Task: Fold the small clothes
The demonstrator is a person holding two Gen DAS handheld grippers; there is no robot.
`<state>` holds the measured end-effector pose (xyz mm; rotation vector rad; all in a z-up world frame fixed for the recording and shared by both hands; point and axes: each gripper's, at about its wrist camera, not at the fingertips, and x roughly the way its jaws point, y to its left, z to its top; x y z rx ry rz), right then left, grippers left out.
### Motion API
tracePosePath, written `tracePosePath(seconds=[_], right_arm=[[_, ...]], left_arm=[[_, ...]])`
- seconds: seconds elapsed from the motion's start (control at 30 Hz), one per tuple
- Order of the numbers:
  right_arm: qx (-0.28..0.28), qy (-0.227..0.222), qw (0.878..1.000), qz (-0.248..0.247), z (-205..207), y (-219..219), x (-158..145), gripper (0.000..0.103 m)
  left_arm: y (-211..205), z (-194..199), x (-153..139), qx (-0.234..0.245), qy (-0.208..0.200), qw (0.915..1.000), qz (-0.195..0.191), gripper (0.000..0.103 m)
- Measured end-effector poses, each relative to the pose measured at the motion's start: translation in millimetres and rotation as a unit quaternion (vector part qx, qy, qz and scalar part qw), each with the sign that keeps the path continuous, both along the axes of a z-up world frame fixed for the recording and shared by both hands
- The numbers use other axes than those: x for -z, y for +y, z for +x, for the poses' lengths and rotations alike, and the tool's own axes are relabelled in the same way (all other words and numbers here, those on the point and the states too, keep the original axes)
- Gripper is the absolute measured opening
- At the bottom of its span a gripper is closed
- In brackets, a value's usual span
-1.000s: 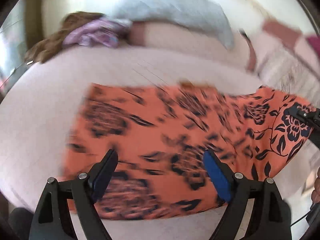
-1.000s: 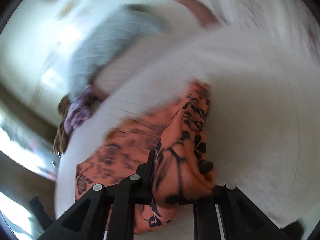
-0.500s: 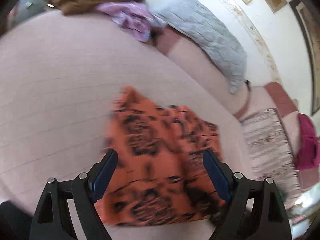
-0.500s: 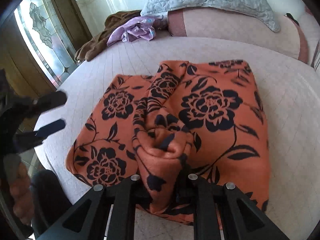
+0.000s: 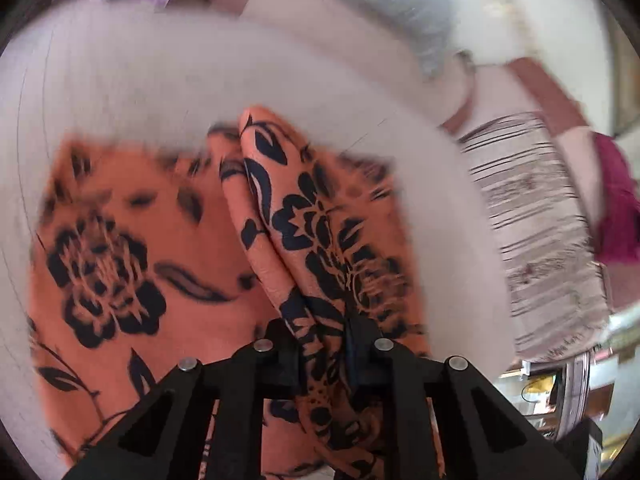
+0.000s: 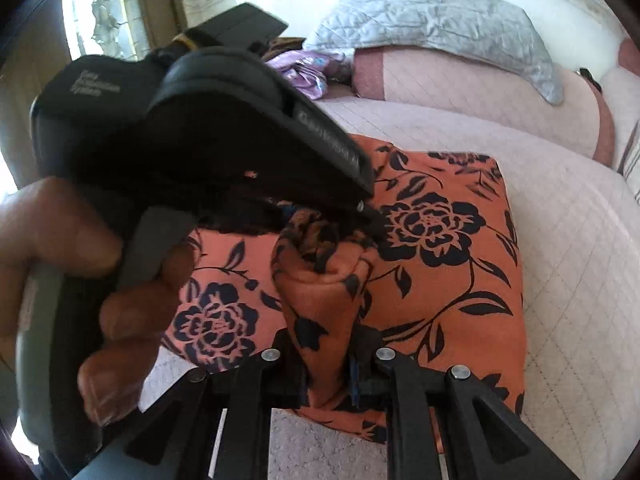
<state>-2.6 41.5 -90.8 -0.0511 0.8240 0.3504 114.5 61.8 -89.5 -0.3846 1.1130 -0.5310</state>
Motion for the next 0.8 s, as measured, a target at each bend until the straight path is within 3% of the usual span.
tracePosePath(seconds=[0.1,0.17,0.2,0.23,0.3,0.53,0.6,0.63,0.67,0.7,0.8], right_arm=[[-0.017,-0.033,0.999,0.002,-8,9,-24,0.019],[-0.049,-0.039,0.998,0.000,-13,23,-34,0.038],[-0.063,-0.034,0.997,0.002,-14,28,-33,0.077],[-0.071,-0.026,0.997,0.013,-17,30,-29,0.090],[-0.070,-0.012,0.997,0.043,-24,27,-21,0.090],[-0.011,-0.003,0.995,0.101,-49,-24,-25,0.090],[0.007,-0.005,0.995,0.104,-51,-34,-26,0.090],[0.015,-0.006,0.994,0.110,-52,-43,-28,0.090],[0.022,-0.004,0.993,0.113,-52,-49,-27,0.090],[0.026,-0.002,0.993,0.113,-48,-52,-25,0.090],[0.035,0.005,0.994,0.107,-49,-58,-24,0.090]], left_arm=[[22,-13,-19,0.006,-0.042,0.9990,0.011,0.017],[41,-3,7,-0.002,-0.015,0.9987,0.048,0.017],[50,5,29,-0.010,0.021,0.9978,0.062,0.017],[58,10,49,-0.019,0.055,0.9959,0.069,0.017],[72,10,59,-0.023,0.062,0.9976,0.019,0.017],[80,-14,5,-0.008,-0.029,0.9993,0.022,0.016],[93,-5,30,-0.020,0.003,0.9985,0.051,0.016],[100,1,52,-0.025,0.042,0.9968,0.063,0.017],[110,2,64,-0.035,0.058,0.9973,0.028,0.017],[113,0,59,-0.038,0.055,0.9976,0.015,0.017],[103,-13,23,-0.031,-0.001,0.9991,0.027,0.016]])
